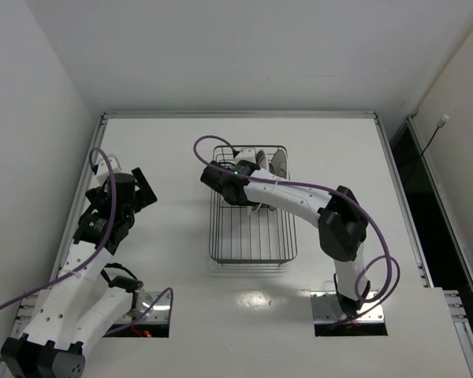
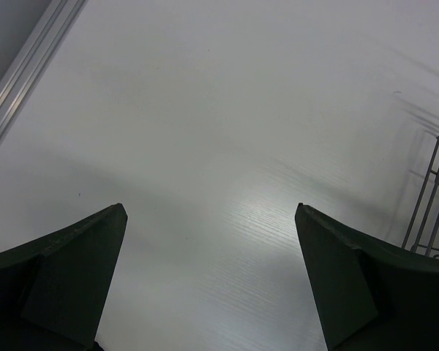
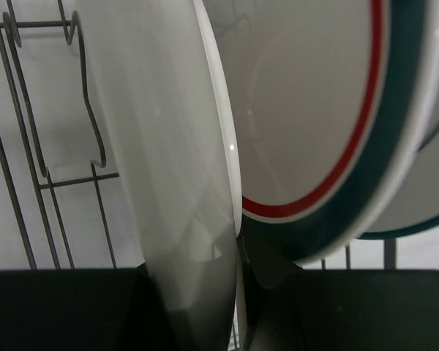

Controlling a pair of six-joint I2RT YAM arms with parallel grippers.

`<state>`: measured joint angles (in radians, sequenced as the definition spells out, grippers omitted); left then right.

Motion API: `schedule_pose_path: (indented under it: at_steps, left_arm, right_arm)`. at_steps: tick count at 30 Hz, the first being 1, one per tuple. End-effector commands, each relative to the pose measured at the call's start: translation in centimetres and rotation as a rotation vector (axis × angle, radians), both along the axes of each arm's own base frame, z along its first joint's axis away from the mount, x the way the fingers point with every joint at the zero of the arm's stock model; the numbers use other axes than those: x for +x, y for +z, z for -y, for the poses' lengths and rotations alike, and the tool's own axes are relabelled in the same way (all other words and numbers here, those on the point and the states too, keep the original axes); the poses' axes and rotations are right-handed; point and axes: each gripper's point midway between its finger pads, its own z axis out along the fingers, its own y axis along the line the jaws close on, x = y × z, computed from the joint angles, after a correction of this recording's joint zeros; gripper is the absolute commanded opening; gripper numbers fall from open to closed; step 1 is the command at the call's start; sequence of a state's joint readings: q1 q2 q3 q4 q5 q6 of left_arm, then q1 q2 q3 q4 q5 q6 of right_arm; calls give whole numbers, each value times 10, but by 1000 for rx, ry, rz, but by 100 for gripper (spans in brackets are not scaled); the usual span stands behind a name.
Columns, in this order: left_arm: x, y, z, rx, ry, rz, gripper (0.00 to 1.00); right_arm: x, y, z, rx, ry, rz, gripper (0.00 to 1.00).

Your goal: Load the plates into the dish rack

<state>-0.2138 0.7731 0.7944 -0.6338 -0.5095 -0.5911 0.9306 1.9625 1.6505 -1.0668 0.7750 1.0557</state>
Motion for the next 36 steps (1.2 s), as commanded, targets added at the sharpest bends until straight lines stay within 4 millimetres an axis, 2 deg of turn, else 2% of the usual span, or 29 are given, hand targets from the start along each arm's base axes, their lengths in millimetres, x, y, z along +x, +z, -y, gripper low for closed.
schedule_pose_path:
  at_steps: [1,6,7,11,12,13,14,15,17,20,21,22,24,25,26,31,32,34,35,36]
  left_arm:
    - [2,7,-6,11,23,33,100]
    - [3,5,-6,13,23,24,100]
    - [3,5,-6,13,23,24,100]
    - [3,5,-6,13,23,24,100]
    - [3,5,-6,13,23,24,100]
    - [3,5,-6,13,23,24,100]
    - [4,2,-5,15,23,15,100]
    - [4,2,-5,15,23,15,100]
    - [4,2,-5,15,23,15,100]
    - [4,2,-5,15,23,15,100]
    - [5,0,-5,17,23,5,100]
    - [5,0,-5,17,23,5,100]
    - [4,-4,-5,21,23,-13,100]
    - [4,-4,-5,21,23,-13,100]
    - [4,-4,-5,14,28,-10,100]
    - [4,-4,-5,14,28,-10,100]
    - [4,-4,-5,14,28,-10,100]
    - [4,-4,-5,14,28,-10,100]
    - [4,-4,-5,14,28,-10,100]
    - [5,-6,-5,16,28,-19,100]
  right_arm:
    - [14,8,-9,53,-12,60,0]
    - [15,5,-11,43,-12,52,3]
    - [20,5,-10,38,-23,60,4]
    - [26,19,-4,18,-39,73,32]
    - [26,19,-2,5,-40,75,36]
    - [27,28,-2,12,-43,91,41]
    - [30,38,0,13,-47,115,52]
    - [27,42,3,11,-47,113,57]
    - [31,66,8,40,-45,156,65]
    - [27,91,10,74,-7,170,74]
    - [21,114,10,113,11,205,92]
    - [19,125,14,114,36,218,97]
    - [12,138,18,136,67,247,100]
    - [4,156,24,172,98,263,100]
    - [0,160,26,186,120,263,100]
    - [-22,159,47,194,220,248,100]
    - [-27,168,53,215,219,268,100]
    - [-31,170,59,231,224,290,100]
    - [-35,162,62,232,229,280,100]
    - [-40,169,68,258,228,306,100]
